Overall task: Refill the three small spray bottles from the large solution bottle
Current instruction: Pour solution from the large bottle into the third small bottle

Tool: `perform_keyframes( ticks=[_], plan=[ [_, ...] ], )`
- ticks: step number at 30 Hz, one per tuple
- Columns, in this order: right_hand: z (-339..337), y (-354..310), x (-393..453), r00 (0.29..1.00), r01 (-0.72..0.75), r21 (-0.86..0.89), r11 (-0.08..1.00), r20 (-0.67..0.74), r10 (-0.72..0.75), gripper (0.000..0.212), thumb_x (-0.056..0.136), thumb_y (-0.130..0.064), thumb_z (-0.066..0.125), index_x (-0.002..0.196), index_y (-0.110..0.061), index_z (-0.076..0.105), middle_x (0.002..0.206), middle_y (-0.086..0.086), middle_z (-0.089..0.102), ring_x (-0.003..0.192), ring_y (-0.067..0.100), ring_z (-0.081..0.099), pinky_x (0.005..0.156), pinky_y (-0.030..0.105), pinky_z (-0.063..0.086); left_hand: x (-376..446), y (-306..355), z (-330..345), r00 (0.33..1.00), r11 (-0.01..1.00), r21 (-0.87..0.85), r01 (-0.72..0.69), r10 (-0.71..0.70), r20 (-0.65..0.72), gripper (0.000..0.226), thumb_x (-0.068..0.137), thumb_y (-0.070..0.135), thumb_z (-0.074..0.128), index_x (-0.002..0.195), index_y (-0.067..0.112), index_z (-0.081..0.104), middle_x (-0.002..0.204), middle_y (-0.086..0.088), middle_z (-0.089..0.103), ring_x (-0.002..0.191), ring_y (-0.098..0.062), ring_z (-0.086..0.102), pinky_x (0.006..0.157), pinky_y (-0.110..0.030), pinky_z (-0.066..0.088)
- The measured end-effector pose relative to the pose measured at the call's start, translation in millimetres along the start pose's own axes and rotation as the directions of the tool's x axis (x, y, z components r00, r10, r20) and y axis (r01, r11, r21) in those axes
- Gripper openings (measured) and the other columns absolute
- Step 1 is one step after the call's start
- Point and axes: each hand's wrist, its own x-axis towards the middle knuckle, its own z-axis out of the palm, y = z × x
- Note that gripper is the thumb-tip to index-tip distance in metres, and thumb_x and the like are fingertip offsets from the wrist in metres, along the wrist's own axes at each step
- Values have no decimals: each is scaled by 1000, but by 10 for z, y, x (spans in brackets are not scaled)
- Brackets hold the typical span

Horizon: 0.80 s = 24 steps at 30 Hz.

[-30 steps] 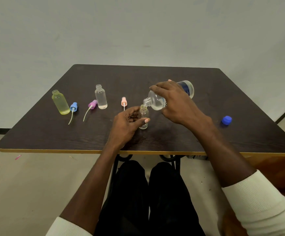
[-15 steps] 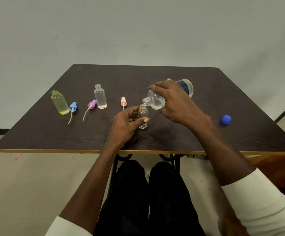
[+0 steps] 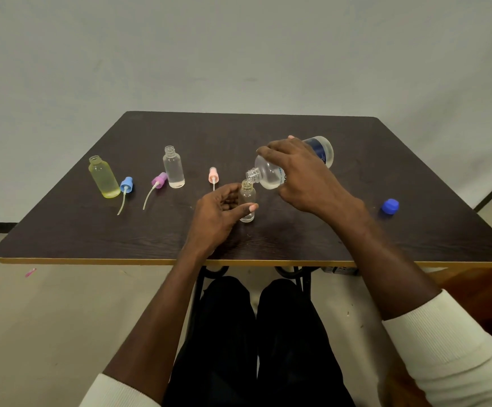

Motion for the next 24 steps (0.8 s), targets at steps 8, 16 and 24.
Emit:
perform_keyframes(
  ticks=[8,16,24],
  plan=[
    [16,21,12,1000,2,-2,1000,5,-2,72,75,1,72,141,-16,49,141,6,52,134,25,41,119,38,17,8,-16,-2,1000,1000,12,-4,4,-5,42,82,13,83,122,13,71,106,0,78,102,-16,74,97,-38,58],
    [10,6,12,1000,11,-2,1000,0,-11,71,76,0,72,141,-16,49,140,7,52,134,26,41,119,38,17,3,-15,0,1000,1000,6,-5,5,-5,41,82,14,83,122,17,71,105,-1,78,101,-18,74,96,-38,58],
    [15,11,15,1000,5,6,1000,5,-5,70,76,0,70,140,-16,50,140,6,52,134,26,41,120,39,17,-1,-8,-10,1000,1000,8,2,-2,2,42,82,15,83,121,18,70,108,-1,78,103,-17,74,97,-40,58]
  ],
)
